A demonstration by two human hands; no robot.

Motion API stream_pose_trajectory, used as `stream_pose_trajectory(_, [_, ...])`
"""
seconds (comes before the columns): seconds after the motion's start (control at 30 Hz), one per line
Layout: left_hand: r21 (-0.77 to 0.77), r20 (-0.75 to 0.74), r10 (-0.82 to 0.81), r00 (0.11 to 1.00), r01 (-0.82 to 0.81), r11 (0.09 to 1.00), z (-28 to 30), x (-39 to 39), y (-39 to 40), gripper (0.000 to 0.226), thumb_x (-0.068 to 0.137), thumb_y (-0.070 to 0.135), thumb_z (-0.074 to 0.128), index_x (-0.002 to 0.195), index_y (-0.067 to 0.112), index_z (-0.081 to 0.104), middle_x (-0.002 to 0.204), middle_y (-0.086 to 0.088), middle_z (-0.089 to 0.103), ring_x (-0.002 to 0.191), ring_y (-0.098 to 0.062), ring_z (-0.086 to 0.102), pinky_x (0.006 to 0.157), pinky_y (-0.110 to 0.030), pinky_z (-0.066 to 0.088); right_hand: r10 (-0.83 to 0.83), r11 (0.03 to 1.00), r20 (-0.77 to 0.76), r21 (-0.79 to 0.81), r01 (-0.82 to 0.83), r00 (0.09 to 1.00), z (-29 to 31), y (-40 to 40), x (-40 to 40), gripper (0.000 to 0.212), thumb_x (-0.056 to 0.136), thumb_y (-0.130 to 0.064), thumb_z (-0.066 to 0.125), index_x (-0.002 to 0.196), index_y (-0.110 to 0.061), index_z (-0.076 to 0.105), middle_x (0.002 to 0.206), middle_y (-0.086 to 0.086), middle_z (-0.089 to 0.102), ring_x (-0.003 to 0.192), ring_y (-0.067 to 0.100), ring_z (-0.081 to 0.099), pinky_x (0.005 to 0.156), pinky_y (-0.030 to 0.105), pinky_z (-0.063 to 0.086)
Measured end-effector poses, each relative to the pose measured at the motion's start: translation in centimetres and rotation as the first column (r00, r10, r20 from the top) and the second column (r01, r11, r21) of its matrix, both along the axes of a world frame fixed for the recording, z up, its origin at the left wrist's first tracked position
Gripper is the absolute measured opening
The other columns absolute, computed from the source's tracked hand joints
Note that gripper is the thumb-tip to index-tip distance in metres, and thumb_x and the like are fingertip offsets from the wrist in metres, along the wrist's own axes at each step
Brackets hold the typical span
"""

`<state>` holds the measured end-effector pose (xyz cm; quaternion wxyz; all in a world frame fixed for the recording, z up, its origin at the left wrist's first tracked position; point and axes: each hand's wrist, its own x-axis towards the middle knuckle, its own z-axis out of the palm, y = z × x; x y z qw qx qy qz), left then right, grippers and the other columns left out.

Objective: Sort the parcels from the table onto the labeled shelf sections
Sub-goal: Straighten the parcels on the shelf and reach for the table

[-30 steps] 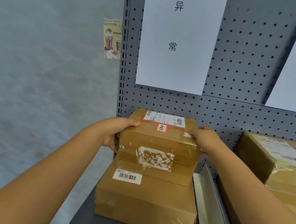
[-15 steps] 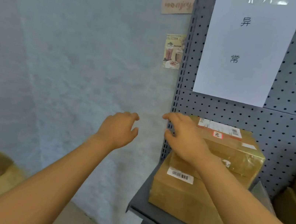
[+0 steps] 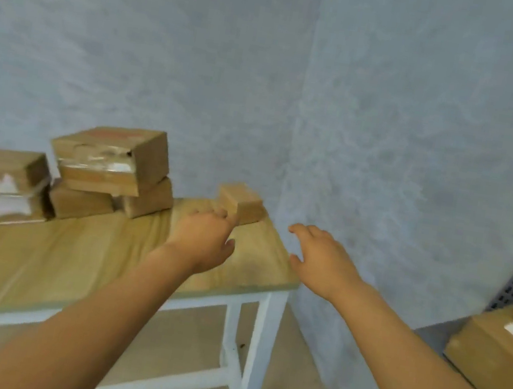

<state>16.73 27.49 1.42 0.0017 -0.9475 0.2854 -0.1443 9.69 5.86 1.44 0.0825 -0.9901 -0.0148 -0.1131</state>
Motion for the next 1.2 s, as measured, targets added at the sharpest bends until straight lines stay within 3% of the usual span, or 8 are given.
stream_pose_trajectory(0.37, [-0.091, 0.028, 0.296, 0.955, -0.293, 0.952, -0.1, -2.1, 22.5, 0.041, 0.095, 0.041, 0.048, 0.133, 0.025, 0.050, 0.124, 0.000, 0.061, 0.110, -0.023, 0.059, 0.086, -0.038, 0.047, 0.275, 0.959, 0.014, 0.067, -0.276, 0.961, 0.0, 19.3, 4.1, 0.053, 0.093, -0.026, 0.054, 0.144, -0.022, 0.040, 0.142, 0.004, 0.049, 0.129, 0.025, 0.046, 0.100, 0.038, 0.043])
stream_pose_trajectory(0.57, [-0.081, -0.021, 0.333, 0.943, -0.334, 0.939, 0.3, 0.2, 31.2, 0.039, 0.095, 0.040, 0.049, 0.129, 0.021, 0.052, 0.124, -0.002, 0.061, 0.112, -0.025, 0.058, 0.090, -0.040, 0.050, 0.230, 0.953, 0.030, 0.196, -0.231, 0.973, 0.0, 27.0, 8.2, 0.050, 0.092, -0.028, 0.059, 0.140, -0.023, 0.045, 0.138, 0.004, 0.052, 0.126, 0.024, 0.049, 0.099, 0.039, 0.045])
stream_pose_trajectory(0.7, [-0.144, -0.067, 0.333, 0.941, -0.339, 0.930, 1.3, 3.0, 35.0, 0.037, 0.094, 0.033, 0.048, 0.127, 0.017, 0.052, 0.114, -0.007, 0.063, 0.104, -0.030, 0.059, 0.083, -0.042, 0.052, 0.166, 0.932, 0.036, 0.320, -0.168, 0.986, -0.4, 30.4, 10.6, 0.046, 0.092, -0.027, 0.061, 0.136, -0.021, 0.049, 0.132, 0.003, 0.056, 0.120, 0.023, 0.054, 0.096, 0.041, 0.048])
stream_pose_trajectory(0.83, [-0.261, -0.132, 0.315, 0.940, -0.339, 0.904, 2.3, 7.1, 36.0, 0.038, 0.094, 0.035, 0.050, 0.129, 0.019, 0.052, 0.115, -0.004, 0.062, 0.098, -0.027, 0.060, 0.083, -0.042, 0.052, 0.049, 0.890, 0.065, 0.451, -0.073, 0.997, 0.1, 31.3, 13.9, 0.033, 0.093, -0.025, 0.061, 0.123, -0.014, 0.057, 0.118, 0.009, 0.061, 0.101, 0.022, 0.057, 0.080, 0.030, 0.042])
stream_pose_trajectory(0.9, [-0.360, -0.147, 0.300, 0.943, -0.333, 0.871, 2.9, 9.9, 36.0, 0.035, 0.095, 0.037, 0.051, 0.125, 0.019, 0.056, 0.121, -0.001, 0.060, 0.091, -0.020, 0.061, 0.076, -0.034, 0.051, -0.018, 0.855, 0.038, 0.519, -0.004, 0.999, 0.8, 31.1, 16.2, 0.034, 0.096, -0.030, 0.056, 0.124, -0.011, 0.056, 0.119, 0.010, 0.062, 0.099, 0.023, 0.056, 0.076, 0.027, 0.036])
stream_pose_trajectory(1.0, [-0.469, -0.173, 0.328, 0.929, -0.371, 0.802, 3.7, 14.6, 35.8, 0.042, 0.095, 0.043, 0.051, 0.132, 0.025, 0.053, 0.131, 0.003, 0.057, 0.077, -0.004, 0.053, 0.057, -0.014, 0.031, -0.068, 0.803, -0.015, 0.592, 0.064, 0.998, 1.8, 30.3, 20.3, 0.043, 0.100, -0.040, 0.048, 0.130, -0.009, 0.052, 0.128, 0.010, 0.060, 0.117, 0.028, 0.056, 0.081, 0.029, 0.037])
stream_pose_trajectory(1.13, [-0.653, -0.354, 0.253, 0.900, -0.432, 0.622, 3.7, 20.6, 35.0, 0.046, 0.096, 0.038, 0.055, 0.137, 0.020, 0.048, 0.140, -0.007, 0.052, 0.113, -0.022, 0.056, 0.079, -0.026, 0.039, -0.092, 0.740, -0.080, 0.661, 0.122, 0.993, 2.8, 29.9, 25.8, 0.052, 0.099, -0.050, 0.043, 0.134, -0.012, 0.047, 0.133, 0.010, 0.056, 0.116, 0.029, 0.055, 0.079, 0.032, 0.038])
stream_pose_trajectory(1.2, [-0.679, -0.409, 0.239, 0.881, -0.469, 0.565, 3.4, 23.1, 34.7, 0.047, 0.096, 0.036, 0.055, 0.138, 0.018, 0.047, 0.141, -0.008, 0.051, 0.118, -0.025, 0.054, 0.083, -0.030, 0.040, -0.084, 0.699, -0.105, 0.702, 0.133, 0.991, 3.1, 30.0, 28.4, 0.058, 0.098, -0.053, 0.043, 0.139, -0.012, 0.041, 0.131, 0.009, 0.054, 0.111, 0.029, 0.055, 0.078, 0.033, 0.040])
